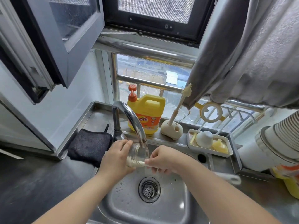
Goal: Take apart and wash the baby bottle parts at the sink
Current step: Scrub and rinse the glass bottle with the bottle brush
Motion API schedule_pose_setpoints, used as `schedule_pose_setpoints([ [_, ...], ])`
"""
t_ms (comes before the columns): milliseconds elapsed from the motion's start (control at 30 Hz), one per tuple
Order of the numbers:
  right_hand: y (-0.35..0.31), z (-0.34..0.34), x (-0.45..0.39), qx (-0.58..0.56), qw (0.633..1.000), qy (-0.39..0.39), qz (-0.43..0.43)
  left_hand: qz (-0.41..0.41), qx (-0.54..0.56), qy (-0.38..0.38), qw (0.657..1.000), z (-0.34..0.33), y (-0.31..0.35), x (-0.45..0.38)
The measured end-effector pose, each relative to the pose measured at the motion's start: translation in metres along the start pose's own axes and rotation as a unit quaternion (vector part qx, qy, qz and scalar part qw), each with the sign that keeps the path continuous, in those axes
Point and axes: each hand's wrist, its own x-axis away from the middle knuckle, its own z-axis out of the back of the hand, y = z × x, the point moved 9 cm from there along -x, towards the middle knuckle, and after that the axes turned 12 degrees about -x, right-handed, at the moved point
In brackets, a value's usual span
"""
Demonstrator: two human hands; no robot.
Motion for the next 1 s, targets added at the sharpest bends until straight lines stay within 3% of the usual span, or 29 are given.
schedule_pose_setpoints([
  [100,0.001,-0.002,0.001,-0.046,0.999,0.000,0.001,-0.015,-0.007,0.018,1.000,0.006,0.001,-0.004],
  [200,-0.018,0.016,0.003,0.131,0.985,0.102,0.051,-0.012,0.002,-0.003,1.000,0.006,0.002,-0.006],
  [267,-0.044,0.026,0.016,0.253,0.941,0.187,0.123,0.014,0.038,-0.007,0.999,0.008,0.002,-0.007],
  [333,-0.069,0.023,0.034,0.366,0.853,0.270,0.256,0.022,0.070,-0.038,0.997,0.007,0.004,-0.008],
  [400,-0.074,0.021,0.047,0.393,0.802,0.320,0.317,0.014,0.076,-0.037,0.996,0.011,0.003,-0.011],
  [467,-0.066,0.020,0.041,0.360,0.834,0.298,0.293,0.010,0.065,-0.028,0.997,0.017,0.001,-0.012],
  [533,-0.042,0.024,0.024,0.239,0.935,0.218,0.148,-0.001,0.032,-0.011,0.999,0.020,0.000,-0.013],
  [600,-0.019,0.017,0.009,0.112,0.982,0.136,0.065,-0.046,-0.018,0.004,0.999,0.020,0.007,-0.012],
  [667,-0.006,0.002,0.004,-0.004,0.999,0.032,0.016,-0.058,-0.043,0.030,0.997,0.019,0.006,-0.010],
  [767,0.005,-0.009,0.011,-0.167,0.984,-0.059,-0.029,-0.066,-0.059,0.052,0.995,0.021,0.004,-0.010],
  [833,0.002,0.002,0.011,-0.076,0.997,-0.005,-0.001,-0.057,-0.068,0.039,0.995,0.017,-0.001,-0.009],
  [900,-0.011,0.022,0.013,0.083,0.989,0.113,0.049,-0.041,-0.063,0.007,0.997,0.012,-0.003,-0.008],
  [967,-0.040,0.034,0.028,0.243,0.926,0.246,0.152,-0.023,-0.030,-0.021,0.999,0.009,-0.003,-0.008],
  [1000,-0.056,0.031,0.041,0.335,0.860,0.311,0.229,-0.010,-0.008,-0.025,1.000,0.009,-0.004,-0.008],
])
